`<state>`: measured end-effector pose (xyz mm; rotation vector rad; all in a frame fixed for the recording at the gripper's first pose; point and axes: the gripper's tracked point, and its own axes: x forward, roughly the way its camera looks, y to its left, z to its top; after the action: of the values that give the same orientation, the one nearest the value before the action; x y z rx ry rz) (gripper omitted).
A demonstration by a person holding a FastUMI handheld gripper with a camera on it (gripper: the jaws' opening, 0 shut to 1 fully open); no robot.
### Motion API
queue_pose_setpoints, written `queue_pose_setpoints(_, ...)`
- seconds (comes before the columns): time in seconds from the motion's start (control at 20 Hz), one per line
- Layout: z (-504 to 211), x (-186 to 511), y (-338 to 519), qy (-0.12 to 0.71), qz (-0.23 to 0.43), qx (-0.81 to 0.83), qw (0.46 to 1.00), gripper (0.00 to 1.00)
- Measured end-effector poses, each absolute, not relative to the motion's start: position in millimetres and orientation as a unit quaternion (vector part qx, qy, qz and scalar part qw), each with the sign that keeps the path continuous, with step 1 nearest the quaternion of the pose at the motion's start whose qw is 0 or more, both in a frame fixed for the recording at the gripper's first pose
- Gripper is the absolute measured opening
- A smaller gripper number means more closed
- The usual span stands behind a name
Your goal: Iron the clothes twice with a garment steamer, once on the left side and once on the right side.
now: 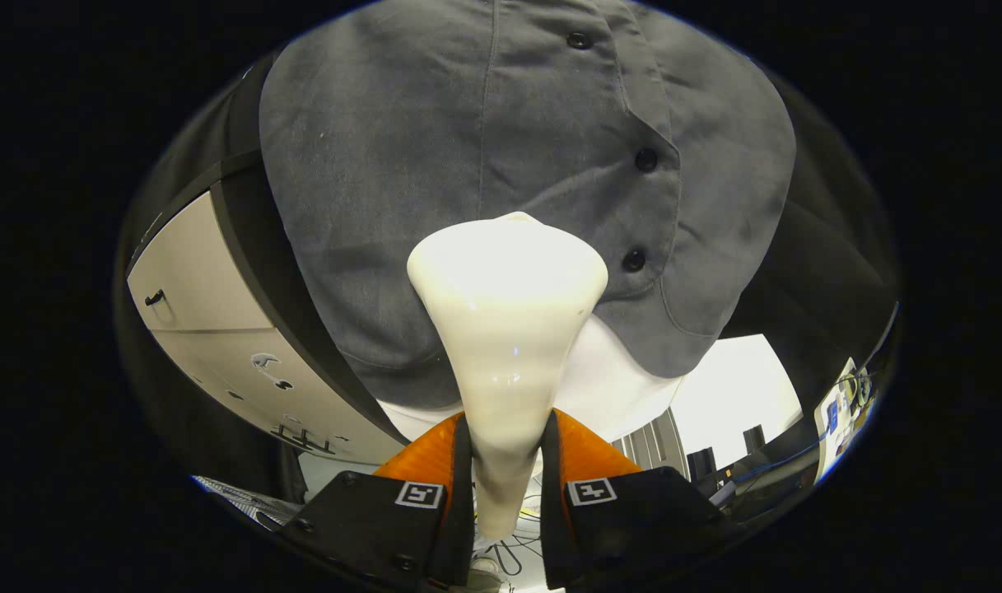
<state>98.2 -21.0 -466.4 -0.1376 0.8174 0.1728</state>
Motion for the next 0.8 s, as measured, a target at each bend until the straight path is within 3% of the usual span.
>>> queue_pose_setpoints(0.3,-444.3,81.2,-34.5,0.391,0.080,-0.038,0.916,0.41)
queue_pose_setpoints(0.8,-289.6,101.7,-96.3,0.291,0.056,-0.019,0.955,0.41)
